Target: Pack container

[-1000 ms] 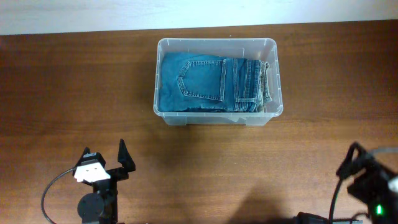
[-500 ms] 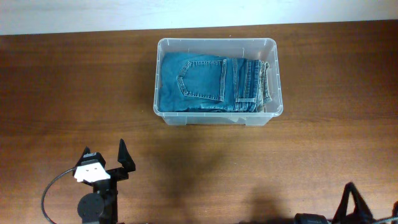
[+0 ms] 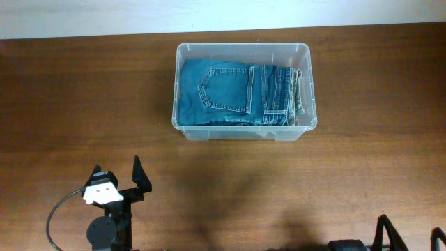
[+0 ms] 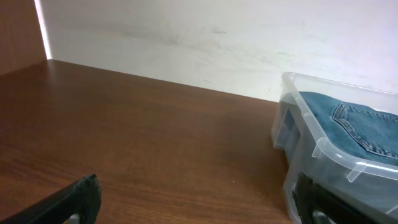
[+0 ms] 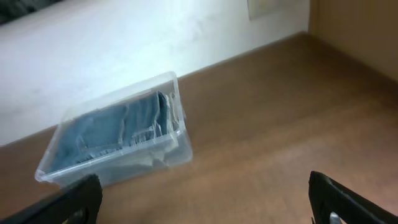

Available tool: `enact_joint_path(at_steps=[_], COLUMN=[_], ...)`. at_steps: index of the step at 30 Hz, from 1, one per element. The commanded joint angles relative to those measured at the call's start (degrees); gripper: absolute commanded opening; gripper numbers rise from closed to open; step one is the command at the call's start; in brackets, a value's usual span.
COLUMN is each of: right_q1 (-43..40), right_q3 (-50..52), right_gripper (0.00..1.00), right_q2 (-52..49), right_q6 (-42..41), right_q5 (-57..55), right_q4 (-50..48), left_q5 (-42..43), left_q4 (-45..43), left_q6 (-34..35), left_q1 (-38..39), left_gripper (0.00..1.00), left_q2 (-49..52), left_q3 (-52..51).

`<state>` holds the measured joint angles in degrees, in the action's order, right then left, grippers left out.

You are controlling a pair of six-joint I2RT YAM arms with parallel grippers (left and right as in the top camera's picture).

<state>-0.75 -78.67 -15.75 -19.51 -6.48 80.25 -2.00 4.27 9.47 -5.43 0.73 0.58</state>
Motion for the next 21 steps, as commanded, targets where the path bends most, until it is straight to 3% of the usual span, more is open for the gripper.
enact_joint_path(at_steps=[1, 11, 21], right_q1=[1.25, 1.11, 1.18], right_q3=[4.52, 27.71, 46.07], right_gripper=[0.98, 0.98, 0.98], right_q2=[3.69, 14.47, 15.47], right_q6=[-0.22, 1.09, 12.26], right_q5=[-3.67, -3.37, 5.2], right_q4=[-2.99, -19.47, -42.99], left_q5=[-0.76, -0.76, -0.76], left_q4=[0.31, 0.31, 0.31], left_q6=[-0.52, -0.52, -0.5], left_q1=[-0.37, -0.37, -0.37], left_gripper=[0.99, 0.99, 0.99], left_q2=[-0.44, -0.44, -0.44], left_q3=[-0.07, -0.07, -0.07])
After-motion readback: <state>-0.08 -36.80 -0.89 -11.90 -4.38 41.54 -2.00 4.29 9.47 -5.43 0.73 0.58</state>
